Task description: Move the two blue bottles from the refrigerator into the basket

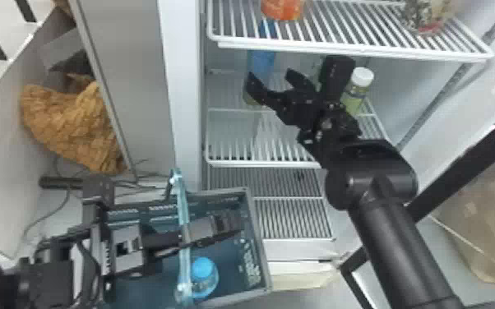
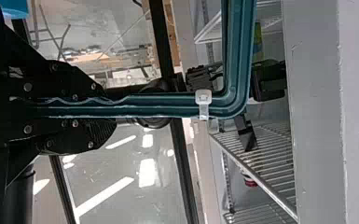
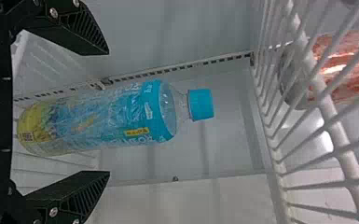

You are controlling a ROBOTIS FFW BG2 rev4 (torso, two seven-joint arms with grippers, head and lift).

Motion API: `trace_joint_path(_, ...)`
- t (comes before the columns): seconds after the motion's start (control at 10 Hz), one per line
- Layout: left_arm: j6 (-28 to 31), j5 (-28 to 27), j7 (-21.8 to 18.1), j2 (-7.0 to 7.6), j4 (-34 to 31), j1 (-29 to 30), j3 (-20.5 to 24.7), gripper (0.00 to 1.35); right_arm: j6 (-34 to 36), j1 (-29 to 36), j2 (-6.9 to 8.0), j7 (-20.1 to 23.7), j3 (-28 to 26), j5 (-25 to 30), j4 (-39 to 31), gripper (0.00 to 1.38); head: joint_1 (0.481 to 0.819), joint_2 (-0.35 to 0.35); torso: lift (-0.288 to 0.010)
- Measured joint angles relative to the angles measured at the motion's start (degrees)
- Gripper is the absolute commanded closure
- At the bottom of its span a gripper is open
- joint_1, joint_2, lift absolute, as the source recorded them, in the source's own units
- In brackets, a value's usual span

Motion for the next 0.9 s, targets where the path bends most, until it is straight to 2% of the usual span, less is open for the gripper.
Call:
trace_joint_path(0.6,0.00,0.00,0.00,0.41,0.00,-1.18,-0.32,1.20,0.98,-7.49,0.03,-3.45,4.48,0.80,8.33,0.16,0.695,-0.112,-0.220)
trace_joint_path(0.7,0.00,0.00,0.00,0.43,0.00,-1.38,-0.42,1.20,1.63,-8.52,0.07,-3.77,4.99,0.67,9.51,0.25,0.695,-0.110,-0.220)
trace_joint_path(0.8,0.00,-0.01,0.00,0.44,0.01,-1.53,-0.48,1.20,2.06,-9.26,0.09,-4.00,5.35,0.66,10.60,0.49,0.695,-0.109,-0.220)
trace_joint_path(0.9,0.00,-0.01,0.00,0.49,0.04,-1.58,-0.54,1.20,2.47,-9.60,0.09,-4.33,5.42,0.62,11.37,0.85,0.695,-0.111,-0.220)
